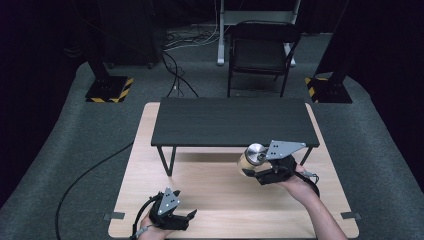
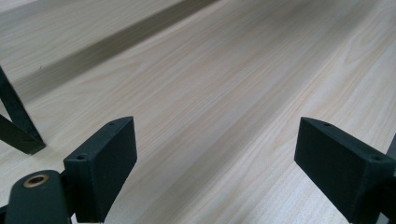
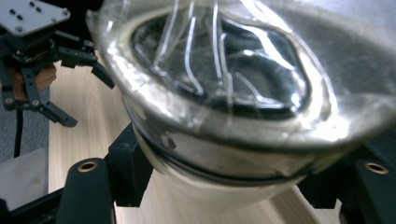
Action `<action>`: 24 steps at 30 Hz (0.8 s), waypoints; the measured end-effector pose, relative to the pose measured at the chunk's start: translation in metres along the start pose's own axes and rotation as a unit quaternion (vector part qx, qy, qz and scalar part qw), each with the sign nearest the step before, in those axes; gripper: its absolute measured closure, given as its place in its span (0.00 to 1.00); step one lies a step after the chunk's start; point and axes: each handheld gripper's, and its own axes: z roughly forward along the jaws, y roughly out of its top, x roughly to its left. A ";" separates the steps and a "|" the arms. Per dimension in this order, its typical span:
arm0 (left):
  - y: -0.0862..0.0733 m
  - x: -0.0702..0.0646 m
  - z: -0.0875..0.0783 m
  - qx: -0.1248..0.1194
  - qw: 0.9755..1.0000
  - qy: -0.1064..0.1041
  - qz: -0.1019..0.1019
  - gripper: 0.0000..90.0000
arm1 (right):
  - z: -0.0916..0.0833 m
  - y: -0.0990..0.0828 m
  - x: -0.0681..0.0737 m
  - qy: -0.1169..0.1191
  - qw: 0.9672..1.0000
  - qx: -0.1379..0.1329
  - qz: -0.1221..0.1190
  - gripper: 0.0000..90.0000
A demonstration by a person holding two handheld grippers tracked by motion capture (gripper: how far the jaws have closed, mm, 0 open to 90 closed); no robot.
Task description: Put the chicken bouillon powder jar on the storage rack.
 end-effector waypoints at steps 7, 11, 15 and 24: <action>0.000 0.000 0.000 0.000 1.000 0.000 -0.001 0.14 | -0.001 0.012 -0.010 0.003 1.000 -0.002 0.010 0.34; 0.000 0.001 0.000 0.001 1.000 -0.001 -0.001 0.14 | -0.003 0.019 -0.012 0.004 1.000 -0.007 0.008 0.34; 0.000 0.000 0.000 0.001 1.000 -0.001 -0.001 0.14 | -0.005 0.029 -0.014 0.000 1.000 -0.008 0.001 0.34; 0.000 0.001 0.000 0.001 1.000 -0.002 -0.001 0.14 | -0.005 0.041 -0.016 0.007 1.000 -0.012 -0.003 0.34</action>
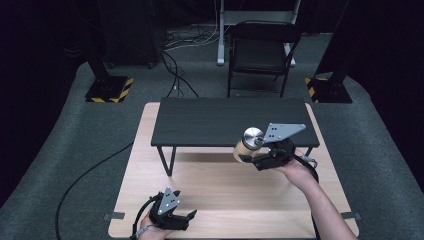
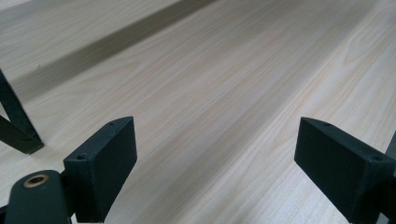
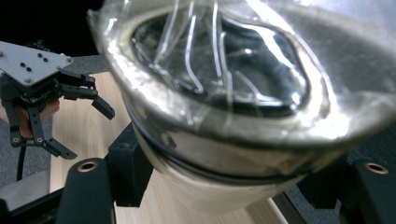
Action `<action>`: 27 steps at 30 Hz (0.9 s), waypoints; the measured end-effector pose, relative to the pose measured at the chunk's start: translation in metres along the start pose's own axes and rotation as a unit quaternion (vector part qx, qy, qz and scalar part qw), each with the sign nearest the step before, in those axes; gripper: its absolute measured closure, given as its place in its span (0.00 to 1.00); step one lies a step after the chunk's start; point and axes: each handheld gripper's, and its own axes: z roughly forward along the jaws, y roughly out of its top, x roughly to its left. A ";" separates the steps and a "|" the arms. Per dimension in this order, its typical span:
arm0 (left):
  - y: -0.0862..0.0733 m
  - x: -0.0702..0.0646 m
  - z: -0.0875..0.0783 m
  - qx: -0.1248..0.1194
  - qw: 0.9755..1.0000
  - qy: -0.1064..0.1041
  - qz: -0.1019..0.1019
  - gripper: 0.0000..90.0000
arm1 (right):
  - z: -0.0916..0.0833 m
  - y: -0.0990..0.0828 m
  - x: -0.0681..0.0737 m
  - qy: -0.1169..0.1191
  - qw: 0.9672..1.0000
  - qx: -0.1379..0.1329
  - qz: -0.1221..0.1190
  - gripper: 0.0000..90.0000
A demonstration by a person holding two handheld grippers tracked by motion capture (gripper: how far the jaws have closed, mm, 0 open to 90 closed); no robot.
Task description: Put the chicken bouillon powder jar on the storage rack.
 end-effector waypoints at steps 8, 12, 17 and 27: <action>0.000 0.000 0.000 -0.001 1.000 0.000 -0.001 0.14 | 0.001 0.006 -0.005 -0.007 1.000 0.003 0.003 0.34; 0.000 0.000 0.000 -0.001 1.000 -0.001 -0.001 0.14 | 0.003 0.009 -0.011 -0.009 1.000 0.003 0.011 0.34; 0.000 0.000 0.000 0.000 1.000 -0.001 -0.002 0.14 | 0.009 0.014 -0.020 -0.013 1.000 0.005 0.021 0.34; 0.000 0.000 0.000 0.000 1.000 -0.002 0.000 0.14 | 0.024 0.011 -0.037 -0.017 0.998 -0.009 0.052 0.35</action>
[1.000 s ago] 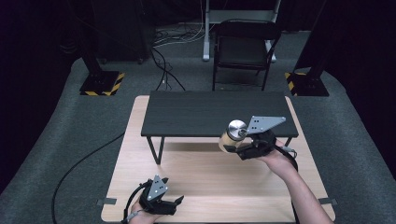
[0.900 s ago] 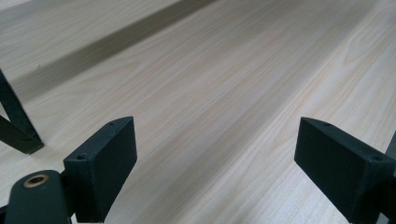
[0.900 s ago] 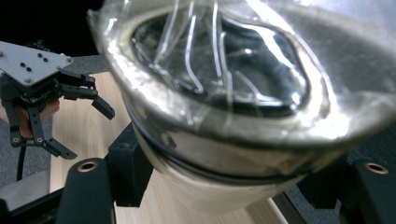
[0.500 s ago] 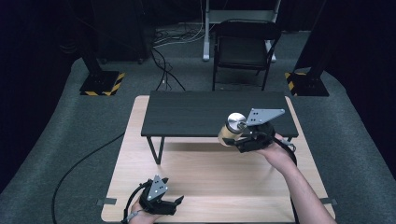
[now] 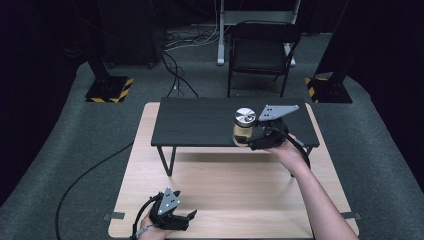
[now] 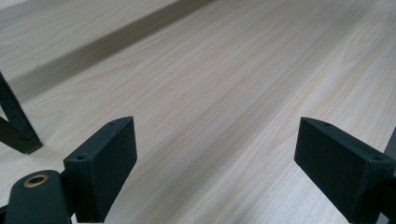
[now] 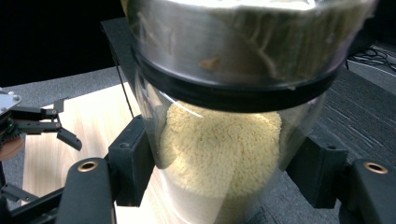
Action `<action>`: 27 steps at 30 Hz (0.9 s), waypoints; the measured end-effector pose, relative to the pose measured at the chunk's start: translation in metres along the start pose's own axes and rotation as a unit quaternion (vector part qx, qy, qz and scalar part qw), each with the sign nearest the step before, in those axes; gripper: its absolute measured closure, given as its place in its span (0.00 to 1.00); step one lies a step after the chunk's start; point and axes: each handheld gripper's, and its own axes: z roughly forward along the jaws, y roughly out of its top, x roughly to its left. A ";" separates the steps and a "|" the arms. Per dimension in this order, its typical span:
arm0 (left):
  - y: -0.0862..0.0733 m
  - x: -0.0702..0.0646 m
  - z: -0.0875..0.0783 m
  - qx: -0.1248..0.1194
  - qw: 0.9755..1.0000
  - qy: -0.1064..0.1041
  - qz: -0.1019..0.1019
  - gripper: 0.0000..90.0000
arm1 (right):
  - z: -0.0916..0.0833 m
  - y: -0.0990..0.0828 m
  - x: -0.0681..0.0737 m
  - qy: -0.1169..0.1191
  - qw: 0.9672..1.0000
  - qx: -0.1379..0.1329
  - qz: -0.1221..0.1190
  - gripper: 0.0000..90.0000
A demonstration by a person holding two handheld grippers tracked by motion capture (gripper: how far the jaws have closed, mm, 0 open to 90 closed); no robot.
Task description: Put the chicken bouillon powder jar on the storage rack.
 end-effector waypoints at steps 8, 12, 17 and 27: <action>0.000 -0.001 0.000 0.000 1.000 0.000 0.002 0.14 | 0.006 0.001 -0.005 -0.003 1.000 -0.003 0.002 0.35; 0.000 0.000 0.000 0.000 1.000 0.001 0.002 0.14 | 0.010 0.000 -0.007 -0.007 1.000 -0.008 0.004 0.35; 0.000 -0.001 0.000 0.001 1.000 0.001 0.003 0.14 | 0.014 0.002 -0.011 -0.009 1.000 -0.009 0.005 0.34; 0.001 -0.001 0.000 0.001 1.000 0.000 0.002 0.14 | 0.024 0.013 -0.005 -0.024 0.999 0.046 -0.003 0.17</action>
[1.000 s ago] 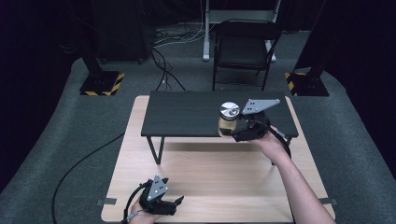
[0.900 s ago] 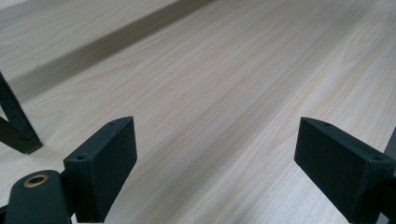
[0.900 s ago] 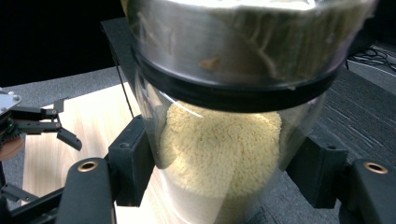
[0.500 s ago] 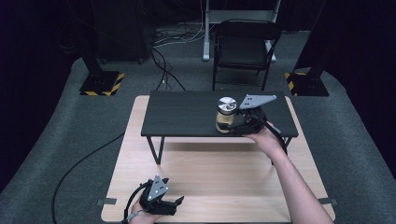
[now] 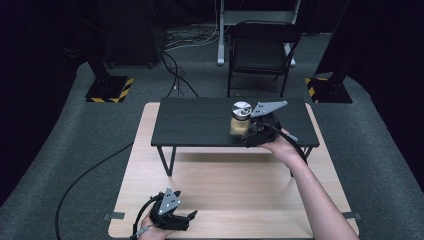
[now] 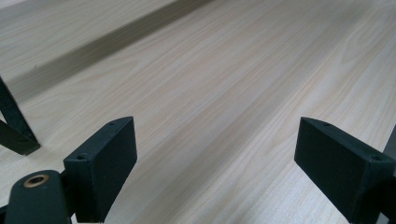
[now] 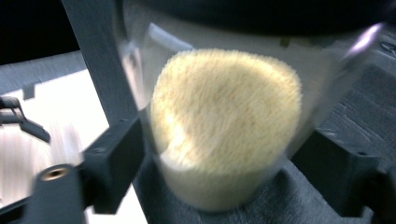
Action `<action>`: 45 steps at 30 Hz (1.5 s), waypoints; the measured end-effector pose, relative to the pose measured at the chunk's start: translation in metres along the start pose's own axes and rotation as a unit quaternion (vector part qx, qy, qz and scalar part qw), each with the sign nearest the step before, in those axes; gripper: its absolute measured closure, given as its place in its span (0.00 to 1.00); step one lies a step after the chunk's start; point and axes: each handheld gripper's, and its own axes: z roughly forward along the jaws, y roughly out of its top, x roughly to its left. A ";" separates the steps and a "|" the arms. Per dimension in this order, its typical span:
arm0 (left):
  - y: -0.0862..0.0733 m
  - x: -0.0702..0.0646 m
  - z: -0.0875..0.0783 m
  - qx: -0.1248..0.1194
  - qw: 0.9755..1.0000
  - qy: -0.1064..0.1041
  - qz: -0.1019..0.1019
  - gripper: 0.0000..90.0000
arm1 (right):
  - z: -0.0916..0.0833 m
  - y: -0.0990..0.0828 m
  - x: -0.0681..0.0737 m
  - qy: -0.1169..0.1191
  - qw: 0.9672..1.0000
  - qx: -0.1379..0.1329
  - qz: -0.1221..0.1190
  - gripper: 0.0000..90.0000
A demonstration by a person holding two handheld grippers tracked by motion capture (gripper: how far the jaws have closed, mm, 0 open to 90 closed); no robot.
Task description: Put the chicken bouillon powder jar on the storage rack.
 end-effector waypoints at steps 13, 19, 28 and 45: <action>0.001 0.000 0.001 0.002 1.000 0.001 0.001 0.14 | -0.056 -0.035 0.034 -0.021 0.996 -0.069 -0.054 0.14; 0.001 -0.001 0.001 0.002 1.000 0.002 0.000 0.14 | -0.080 -0.075 0.052 -0.013 0.995 -0.074 -0.066 0.13; 0.000 -0.002 0.001 0.003 1.000 0.003 -0.003 0.14 | -0.093 -0.147 0.078 -0.032 0.995 -0.073 -0.061 0.12; 0.001 -0.002 0.001 0.004 1.000 0.005 -0.002 0.14 | -0.078 -0.235 0.103 -0.052 0.998 -0.039 -0.024 0.12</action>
